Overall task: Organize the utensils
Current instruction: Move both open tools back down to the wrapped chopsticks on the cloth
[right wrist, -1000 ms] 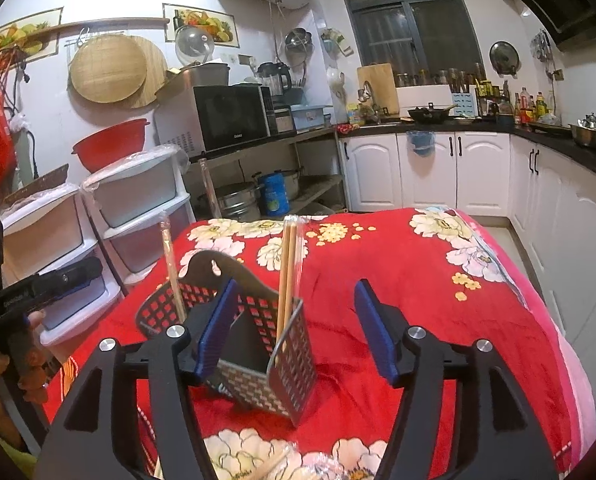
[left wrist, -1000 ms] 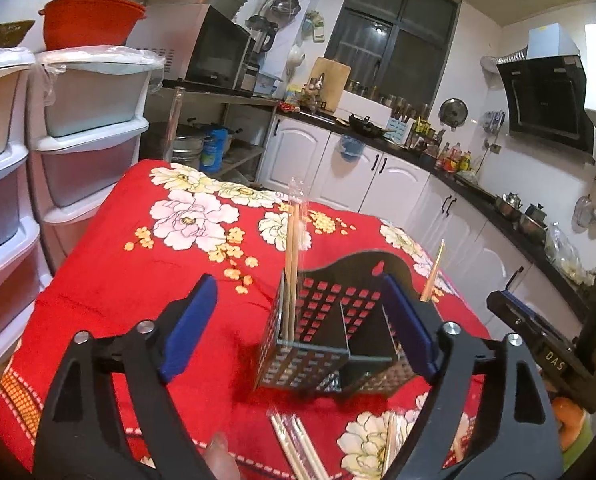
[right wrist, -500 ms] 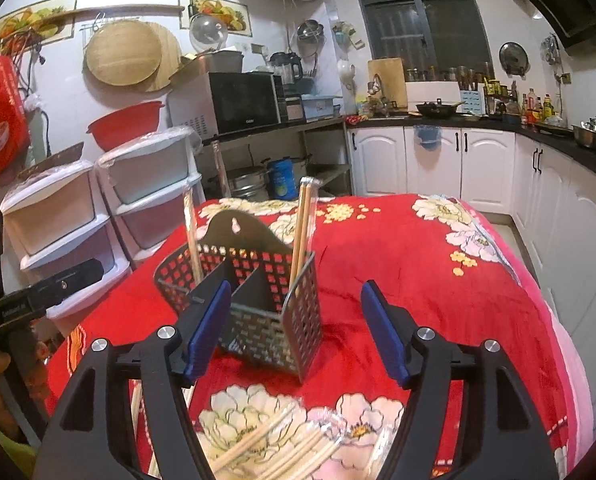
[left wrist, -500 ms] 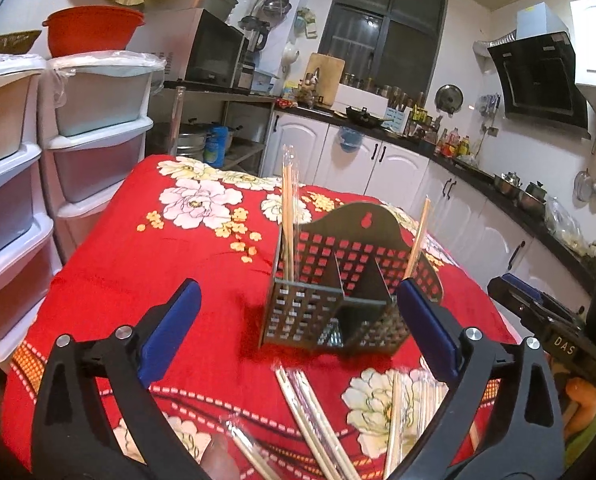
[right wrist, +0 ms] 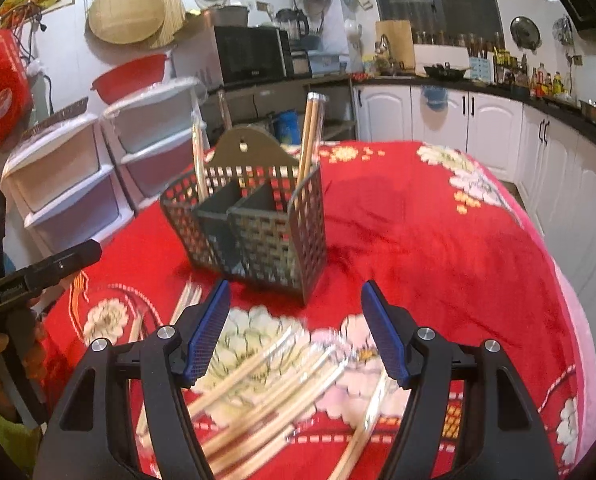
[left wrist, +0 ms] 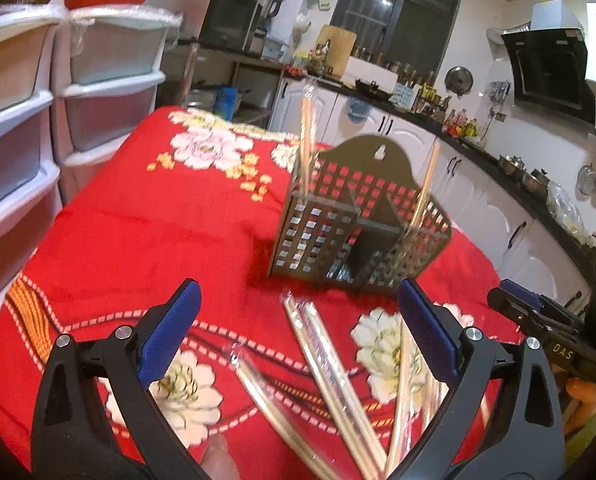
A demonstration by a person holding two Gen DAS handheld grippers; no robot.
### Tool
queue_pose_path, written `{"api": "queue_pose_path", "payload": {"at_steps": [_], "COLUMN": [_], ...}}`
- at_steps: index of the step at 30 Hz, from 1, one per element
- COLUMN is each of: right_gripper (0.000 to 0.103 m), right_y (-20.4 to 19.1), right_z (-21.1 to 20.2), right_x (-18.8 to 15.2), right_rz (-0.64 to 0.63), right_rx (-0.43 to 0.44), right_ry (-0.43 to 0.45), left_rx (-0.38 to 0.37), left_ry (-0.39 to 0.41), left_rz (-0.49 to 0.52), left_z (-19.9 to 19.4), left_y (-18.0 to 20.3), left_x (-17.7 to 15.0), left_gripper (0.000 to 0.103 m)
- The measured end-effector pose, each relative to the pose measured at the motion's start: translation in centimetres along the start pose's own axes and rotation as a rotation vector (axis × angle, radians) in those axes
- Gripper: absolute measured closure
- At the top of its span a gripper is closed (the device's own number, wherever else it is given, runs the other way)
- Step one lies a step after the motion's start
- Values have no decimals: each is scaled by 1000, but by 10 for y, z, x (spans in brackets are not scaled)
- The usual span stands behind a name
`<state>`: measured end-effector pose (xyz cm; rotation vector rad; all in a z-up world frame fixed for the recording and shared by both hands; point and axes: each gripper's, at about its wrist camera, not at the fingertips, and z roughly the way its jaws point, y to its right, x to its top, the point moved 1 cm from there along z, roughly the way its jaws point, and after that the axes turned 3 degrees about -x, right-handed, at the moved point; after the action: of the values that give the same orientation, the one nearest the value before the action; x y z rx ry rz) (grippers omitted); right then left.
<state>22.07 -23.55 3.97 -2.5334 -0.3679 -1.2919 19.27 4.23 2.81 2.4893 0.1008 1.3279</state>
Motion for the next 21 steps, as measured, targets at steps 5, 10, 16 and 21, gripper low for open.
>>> {"api": "queue_pose_path", "payload": {"at_steps": [5, 10, 16, 21], "right_gripper": [38, 40, 52, 63], "right_y": [2, 2, 8, 15], "right_z": [1, 4, 14, 27], "right_x": [-19, -33, -50, -58], "right_rz": [14, 13, 41, 79], "right_rx": [9, 10, 18, 22], "right_ry": [-50, -96, -174, -239], "left_rx": [10, 1, -38, -66], "left_ry": [-36, -80, -155, -225], "left_rz": [-31, -49, -103, -159], "left_z": [0, 1, 8, 17], "left_y": [-11, -15, -22, -26], "left_x": [-15, -30, -49, -63], "left_gripper": [13, 13, 27, 50]}}
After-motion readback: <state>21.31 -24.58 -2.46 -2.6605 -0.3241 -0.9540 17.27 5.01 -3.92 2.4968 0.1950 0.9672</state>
